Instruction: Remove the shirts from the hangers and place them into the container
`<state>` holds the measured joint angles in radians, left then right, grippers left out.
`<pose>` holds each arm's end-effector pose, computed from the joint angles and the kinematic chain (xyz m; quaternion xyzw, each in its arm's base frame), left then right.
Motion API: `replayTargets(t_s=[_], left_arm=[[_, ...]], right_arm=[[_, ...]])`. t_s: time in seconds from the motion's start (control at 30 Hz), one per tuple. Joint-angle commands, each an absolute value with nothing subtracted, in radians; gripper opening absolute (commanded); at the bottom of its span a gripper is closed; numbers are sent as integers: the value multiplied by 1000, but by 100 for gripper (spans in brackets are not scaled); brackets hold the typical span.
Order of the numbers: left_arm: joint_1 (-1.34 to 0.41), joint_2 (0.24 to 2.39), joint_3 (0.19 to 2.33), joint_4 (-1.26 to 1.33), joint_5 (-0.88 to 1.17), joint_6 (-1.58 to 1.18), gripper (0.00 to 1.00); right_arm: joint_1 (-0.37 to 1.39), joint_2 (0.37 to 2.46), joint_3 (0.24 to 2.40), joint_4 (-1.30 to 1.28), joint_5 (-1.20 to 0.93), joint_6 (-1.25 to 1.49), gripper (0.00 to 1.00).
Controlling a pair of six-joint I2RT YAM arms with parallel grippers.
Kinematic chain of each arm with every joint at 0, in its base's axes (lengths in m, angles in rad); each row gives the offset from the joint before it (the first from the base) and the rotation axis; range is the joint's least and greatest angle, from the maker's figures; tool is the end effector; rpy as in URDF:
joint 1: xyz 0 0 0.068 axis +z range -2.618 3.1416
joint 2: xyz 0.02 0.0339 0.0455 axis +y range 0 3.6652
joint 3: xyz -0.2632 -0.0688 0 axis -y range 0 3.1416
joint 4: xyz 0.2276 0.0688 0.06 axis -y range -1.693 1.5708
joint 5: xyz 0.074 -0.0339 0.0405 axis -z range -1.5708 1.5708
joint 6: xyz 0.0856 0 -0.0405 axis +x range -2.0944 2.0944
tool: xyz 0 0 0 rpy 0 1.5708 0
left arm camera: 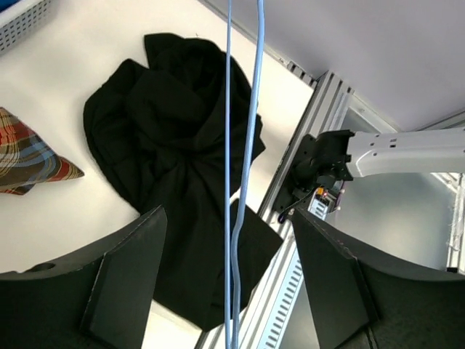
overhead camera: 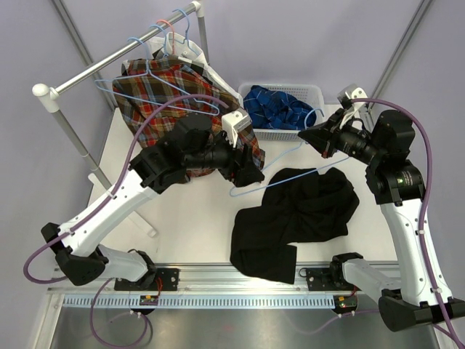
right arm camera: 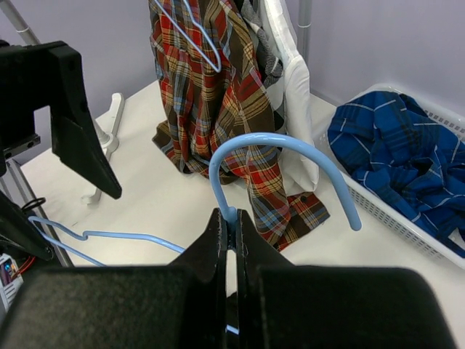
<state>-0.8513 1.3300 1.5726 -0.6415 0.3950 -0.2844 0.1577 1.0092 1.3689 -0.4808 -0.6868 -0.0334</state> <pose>0.1761 -0.2509 0.4226 0.3327 0.7540 -0.4295 0.3692 0.1998 0.0867 0.4556 -0.2895 0.6804 0.2903 0.6075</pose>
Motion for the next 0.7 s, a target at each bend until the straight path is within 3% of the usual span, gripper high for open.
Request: replayTargets(t_s=[0.0,0.17,0.37,0.47,0.67], left_arm=[[-877,1328,1591,-630,354,-256,72],[-911,1351,1582,-630,341,-255,60],[-946,1384,1574,-630,307,-239,52],[-950,1387,1569,-630,279,-232,38],[-951,1368,1552,-630,244,-222,0]], right_arm=[[156,1005,1411,-469,-661,-49,0],[156,1012,1413,-459,-664,-40,0],[158,1015,1410,-442,-670,-21,0],[158,1014,1411,-446,-669,-21,0],[158,1000,1399,-465,-680,-12,0]])
